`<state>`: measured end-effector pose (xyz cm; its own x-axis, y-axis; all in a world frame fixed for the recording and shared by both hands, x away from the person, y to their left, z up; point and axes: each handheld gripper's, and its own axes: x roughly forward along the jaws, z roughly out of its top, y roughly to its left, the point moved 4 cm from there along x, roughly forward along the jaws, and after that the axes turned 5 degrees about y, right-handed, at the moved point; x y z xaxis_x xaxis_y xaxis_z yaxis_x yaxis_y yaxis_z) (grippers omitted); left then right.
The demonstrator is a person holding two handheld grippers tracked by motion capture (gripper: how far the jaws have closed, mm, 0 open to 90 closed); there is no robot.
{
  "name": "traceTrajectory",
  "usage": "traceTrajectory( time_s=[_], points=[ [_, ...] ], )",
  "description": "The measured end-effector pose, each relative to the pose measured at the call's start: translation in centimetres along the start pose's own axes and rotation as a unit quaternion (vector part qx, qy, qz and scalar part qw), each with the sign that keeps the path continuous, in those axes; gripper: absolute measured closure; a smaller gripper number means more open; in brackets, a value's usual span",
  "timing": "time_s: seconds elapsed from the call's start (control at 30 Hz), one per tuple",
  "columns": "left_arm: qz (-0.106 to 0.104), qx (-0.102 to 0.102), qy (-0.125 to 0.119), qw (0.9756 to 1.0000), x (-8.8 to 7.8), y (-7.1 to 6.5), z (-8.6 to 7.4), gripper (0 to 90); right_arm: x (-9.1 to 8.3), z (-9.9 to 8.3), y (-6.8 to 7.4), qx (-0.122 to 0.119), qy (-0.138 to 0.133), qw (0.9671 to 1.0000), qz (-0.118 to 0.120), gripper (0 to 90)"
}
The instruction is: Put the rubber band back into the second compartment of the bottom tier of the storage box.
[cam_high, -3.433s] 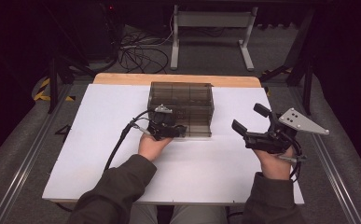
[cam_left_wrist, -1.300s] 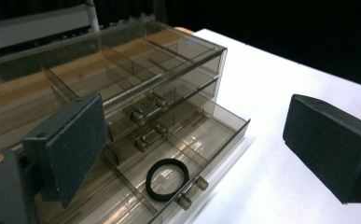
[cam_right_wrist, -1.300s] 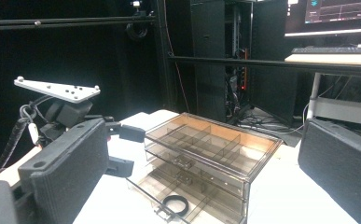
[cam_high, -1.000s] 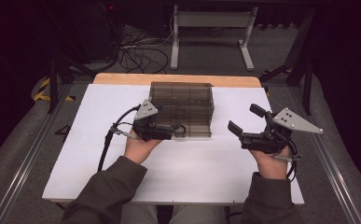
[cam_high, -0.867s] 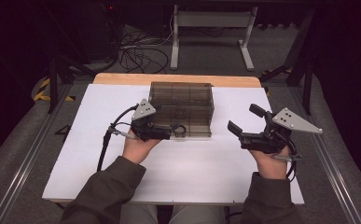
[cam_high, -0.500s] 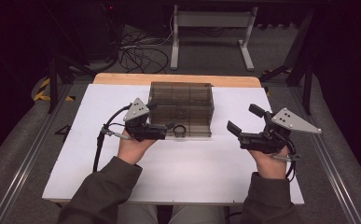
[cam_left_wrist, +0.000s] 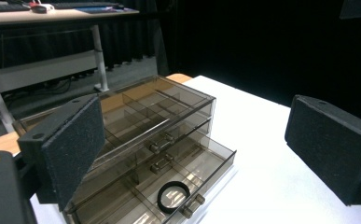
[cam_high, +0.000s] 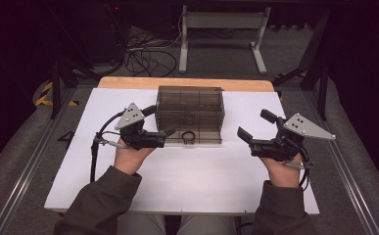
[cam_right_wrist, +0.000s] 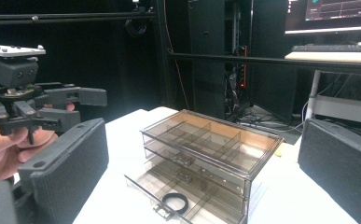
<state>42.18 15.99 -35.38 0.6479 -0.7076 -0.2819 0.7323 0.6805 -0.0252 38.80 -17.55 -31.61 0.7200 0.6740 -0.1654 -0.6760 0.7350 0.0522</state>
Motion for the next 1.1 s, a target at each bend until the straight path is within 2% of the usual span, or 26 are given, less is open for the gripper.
traceTrajectory(
  time_s=[0.7, 1.1],
  points=[
    [0.01, 0.002, -0.032, 0.9994, -4.2, 0.7, 0.4, 4.7, 0.5, -0.3, 0.0, -0.002, 0.009, 1.0, -0.002, 2.3],
    [0.011, 0.002, -0.045, 0.9989, -5.9, 0.8, 0.3, 3.3, 0.8, -0.5, 0.0, -0.003, 0.014, 0.9999, -0.003, 2.3]
  ],
)
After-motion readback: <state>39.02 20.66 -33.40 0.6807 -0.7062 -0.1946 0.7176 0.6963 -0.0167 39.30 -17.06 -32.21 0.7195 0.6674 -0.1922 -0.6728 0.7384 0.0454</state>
